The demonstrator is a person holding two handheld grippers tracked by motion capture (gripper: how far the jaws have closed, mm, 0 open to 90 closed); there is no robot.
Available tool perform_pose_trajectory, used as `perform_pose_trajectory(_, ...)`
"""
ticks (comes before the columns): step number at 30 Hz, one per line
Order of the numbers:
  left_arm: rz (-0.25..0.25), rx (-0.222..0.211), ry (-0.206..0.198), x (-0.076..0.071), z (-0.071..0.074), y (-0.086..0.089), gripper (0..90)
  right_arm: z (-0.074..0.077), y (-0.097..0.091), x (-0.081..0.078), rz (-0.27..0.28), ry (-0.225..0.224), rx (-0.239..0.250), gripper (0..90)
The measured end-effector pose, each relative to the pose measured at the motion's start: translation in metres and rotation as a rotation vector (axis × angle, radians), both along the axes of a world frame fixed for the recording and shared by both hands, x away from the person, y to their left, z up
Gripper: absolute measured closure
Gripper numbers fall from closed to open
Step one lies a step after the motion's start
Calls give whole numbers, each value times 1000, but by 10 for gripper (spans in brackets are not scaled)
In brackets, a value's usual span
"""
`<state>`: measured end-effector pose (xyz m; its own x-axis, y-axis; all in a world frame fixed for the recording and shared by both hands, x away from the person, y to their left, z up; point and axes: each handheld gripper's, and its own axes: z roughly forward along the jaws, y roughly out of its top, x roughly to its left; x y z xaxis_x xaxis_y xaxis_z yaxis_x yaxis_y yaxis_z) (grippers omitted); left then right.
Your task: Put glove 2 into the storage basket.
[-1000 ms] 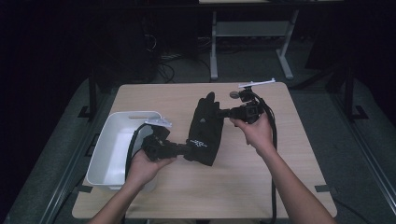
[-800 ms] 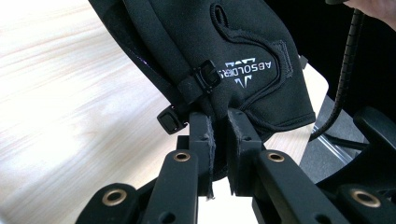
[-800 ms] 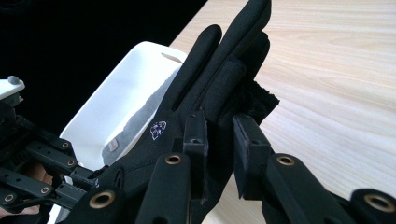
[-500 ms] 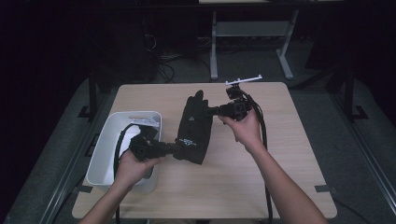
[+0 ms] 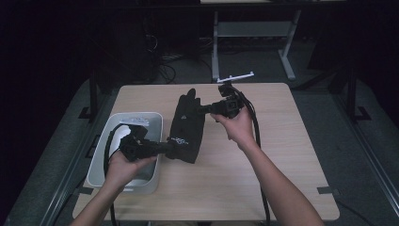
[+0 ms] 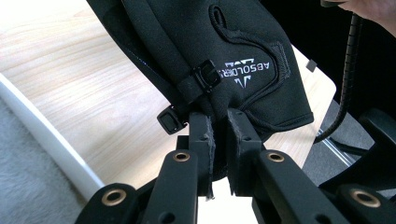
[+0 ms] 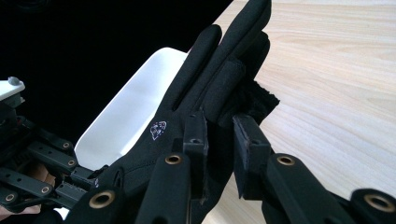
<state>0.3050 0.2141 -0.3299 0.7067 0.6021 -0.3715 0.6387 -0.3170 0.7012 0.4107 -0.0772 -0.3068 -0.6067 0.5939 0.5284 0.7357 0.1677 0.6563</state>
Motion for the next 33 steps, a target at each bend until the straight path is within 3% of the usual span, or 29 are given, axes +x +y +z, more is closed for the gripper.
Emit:
perform_pose_trajectory(22, 57, 5, -6, -6, 8, 37, 822, 12, 44, 8, 53, -22, -19, 767)
perform_pose_trajectory(33, 93, 2, -1, -9, 4, 57, 821, 12, 69, 12, 83, -19, -23, 766)
